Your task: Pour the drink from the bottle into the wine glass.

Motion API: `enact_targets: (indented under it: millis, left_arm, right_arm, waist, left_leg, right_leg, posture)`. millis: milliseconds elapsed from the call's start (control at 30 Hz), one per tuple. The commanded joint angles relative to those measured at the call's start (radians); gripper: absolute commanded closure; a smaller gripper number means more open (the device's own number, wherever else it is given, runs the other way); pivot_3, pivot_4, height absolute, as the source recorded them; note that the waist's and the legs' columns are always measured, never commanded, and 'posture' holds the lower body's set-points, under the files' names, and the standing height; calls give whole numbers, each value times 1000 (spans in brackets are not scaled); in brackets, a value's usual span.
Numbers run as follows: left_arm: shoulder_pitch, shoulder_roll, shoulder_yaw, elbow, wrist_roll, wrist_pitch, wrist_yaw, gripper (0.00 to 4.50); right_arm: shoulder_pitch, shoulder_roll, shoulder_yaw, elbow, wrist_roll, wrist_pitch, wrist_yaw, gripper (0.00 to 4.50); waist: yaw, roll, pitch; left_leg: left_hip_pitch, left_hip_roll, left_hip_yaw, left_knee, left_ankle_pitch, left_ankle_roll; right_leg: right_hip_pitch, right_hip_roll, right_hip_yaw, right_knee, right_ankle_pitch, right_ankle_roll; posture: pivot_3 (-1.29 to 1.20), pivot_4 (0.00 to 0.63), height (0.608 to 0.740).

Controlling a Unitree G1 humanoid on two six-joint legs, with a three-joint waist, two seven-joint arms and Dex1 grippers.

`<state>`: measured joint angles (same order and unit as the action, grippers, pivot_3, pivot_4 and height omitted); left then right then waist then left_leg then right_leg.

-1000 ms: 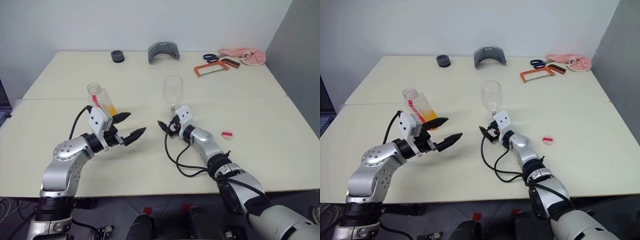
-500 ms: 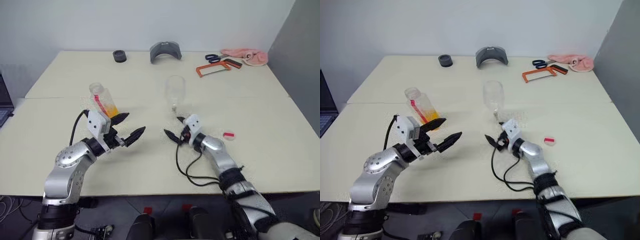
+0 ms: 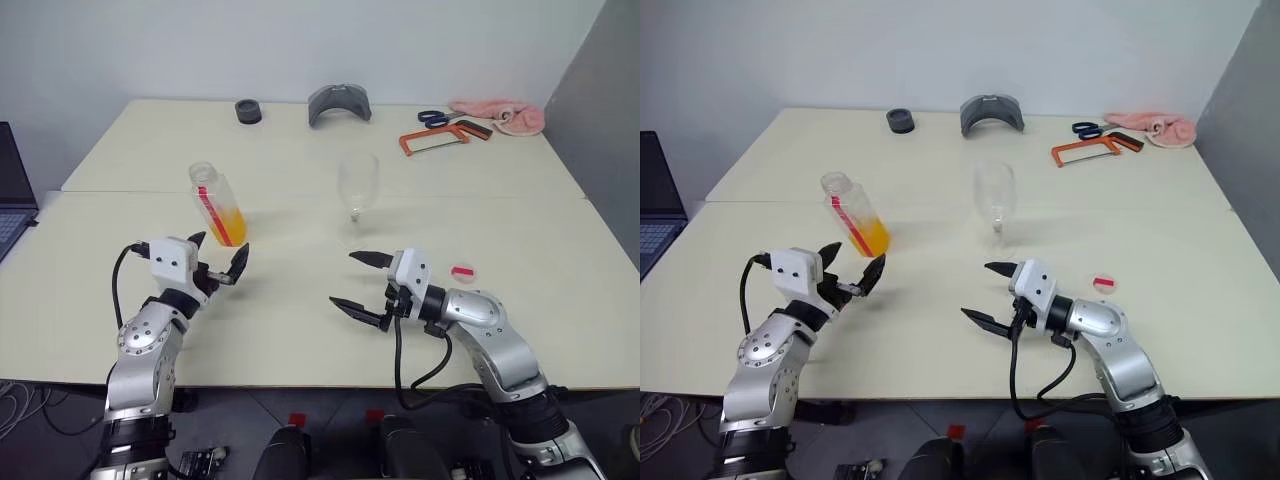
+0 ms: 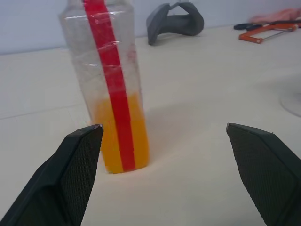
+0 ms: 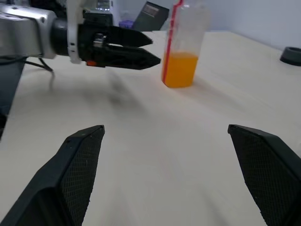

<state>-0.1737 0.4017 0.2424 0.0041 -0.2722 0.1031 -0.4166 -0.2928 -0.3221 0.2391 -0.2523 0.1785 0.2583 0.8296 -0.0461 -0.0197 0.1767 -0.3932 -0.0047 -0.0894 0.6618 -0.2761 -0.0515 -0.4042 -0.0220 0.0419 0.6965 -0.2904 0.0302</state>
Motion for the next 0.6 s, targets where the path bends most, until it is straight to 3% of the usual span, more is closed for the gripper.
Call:
enact_targets:
  millis: [33,600]
  left_arm:
    - [-52,8,23,34,6,-16,26,0]
    - [-209,30,25,246,24,-14,68,0]
  right_arm:
    - [-17,-7,17,-56,15,27,-1,17]
    - [-104,9,47,-117,77,166,-12,17]
  waist:
    - [1,0,0]
    - [3,-1,0]
  left_leg:
    - [0,0,0,0,0,0]
    - [0,-1,-1,0,0,0]
  right_leg:
    - [0,0,0,0,0,0]
    - [0,0,-1,0,0,0]
  posture:
    - [0,150,740]
    - [0,150,740]
